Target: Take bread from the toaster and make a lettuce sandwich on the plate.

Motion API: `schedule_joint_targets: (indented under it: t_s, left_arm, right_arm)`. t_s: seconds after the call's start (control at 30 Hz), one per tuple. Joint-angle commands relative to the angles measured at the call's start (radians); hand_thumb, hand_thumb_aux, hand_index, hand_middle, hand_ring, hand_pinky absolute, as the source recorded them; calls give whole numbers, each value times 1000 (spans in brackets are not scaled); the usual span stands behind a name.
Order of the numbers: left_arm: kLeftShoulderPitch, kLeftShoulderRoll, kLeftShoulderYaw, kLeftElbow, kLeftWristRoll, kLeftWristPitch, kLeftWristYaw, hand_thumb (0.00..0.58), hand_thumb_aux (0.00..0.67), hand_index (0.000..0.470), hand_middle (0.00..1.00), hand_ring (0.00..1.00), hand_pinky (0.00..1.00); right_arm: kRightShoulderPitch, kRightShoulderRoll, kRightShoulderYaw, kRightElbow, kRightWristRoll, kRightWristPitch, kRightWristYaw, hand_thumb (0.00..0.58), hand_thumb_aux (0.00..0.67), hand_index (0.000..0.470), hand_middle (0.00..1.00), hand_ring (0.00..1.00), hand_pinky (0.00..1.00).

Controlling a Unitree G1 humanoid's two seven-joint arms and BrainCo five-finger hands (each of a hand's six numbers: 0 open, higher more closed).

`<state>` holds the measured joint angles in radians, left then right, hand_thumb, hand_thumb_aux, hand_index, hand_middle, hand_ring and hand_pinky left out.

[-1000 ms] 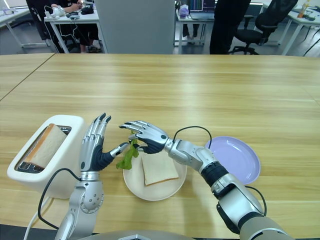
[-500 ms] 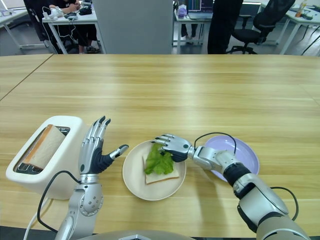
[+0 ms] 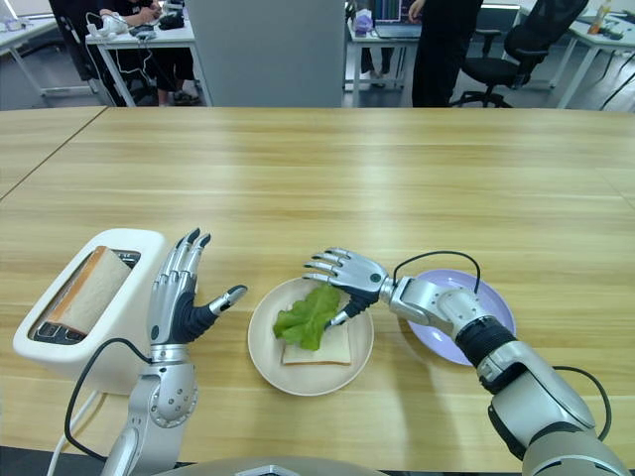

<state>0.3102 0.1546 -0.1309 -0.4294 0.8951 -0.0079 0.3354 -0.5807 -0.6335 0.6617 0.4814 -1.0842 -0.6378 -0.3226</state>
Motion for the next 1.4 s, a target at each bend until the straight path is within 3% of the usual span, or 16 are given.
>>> schedule_joint_targets:
  t_s: [0.03,0.3,0.37,0.4,0.47,0.53,0.63,0.7,0.73,0.77,0.8,0.97,1.17,1.27,1.4]
  left_arm:
    - [-2,5,-2,20,-6,4,-11,0,0,0,0,0,0]
    - [4,15,24,-24,-14,5,-23,0,0,0,0,0,0]
    - [8,17,26,-48,6,13,-31,0,0,0,0,0,0]
    - [10,16,27,-76,12,17,-39,0,0,0,0,0,0]
    - [7,8,38,-154,12,29,-70,0,0,0,0,0,0]
    - [0,4,56,-218,15,52,-113,0,0,0,0,0,0]
    - [-5,15,103,-303,33,87,-181,0,0,0,0,0,0]
    - [-6,28,144,-368,50,106,-231,0,0,0,0,0,0]
    - [-6,30,174,-407,51,122,-256,0,0,0,0,0,0]
    - [-3,37,223,-443,54,145,-285,0,0,0,0,0,0]
    - [-1,41,258,-466,55,160,-306,0,0,0,0,0,0]
    - [70,112,503,-471,99,202,-349,0,0,0,0,0,0]
    - [217,174,730,-408,122,208,-381,0,0,0,0,0,0]
    - [277,183,757,-339,122,197,-393,0,0,0,0,0,0]
    - [309,167,691,-261,104,184,-423,0,0,0,0,0,0]
  right_arm:
    - [27,-53,-50,-106,15,18,49,0,0,0,0,0,0]
    - [118,-150,-180,-238,155,49,214,0,0,0,0,0,0]
    - [154,-125,-223,-229,310,43,282,0,0,0,161,161,161]
    - [183,-99,-250,-232,446,54,345,0,0,0,294,294,294]
    - [280,-11,-309,-283,835,159,523,0,0,0,290,290,290]
    - [390,100,-370,-376,1197,341,664,0,0,0,278,278,278]
    - [528,231,-427,-533,1520,554,727,0,0,0,263,263,263]
    - [593,299,-456,-610,1615,624,707,0,0,0,290,290,290]
    - [616,325,-463,-632,1638,642,702,0,0,0,290,290,290]
    - [636,362,-480,-643,1675,670,687,0,0,0,447,447,447]
    - [651,388,-493,-654,1699,693,677,0,0,0,478,478,478]
    - [696,430,-509,-662,1654,731,669,0,0,0,451,451,451]
    - [758,435,-508,-686,1549,696,669,0,0,0,443,443,443]
    - [771,439,-525,-698,1526,690,668,0,0,0,439,439,439]
    - [780,445,-544,-715,1510,689,670,0,0,0,435,435,435]
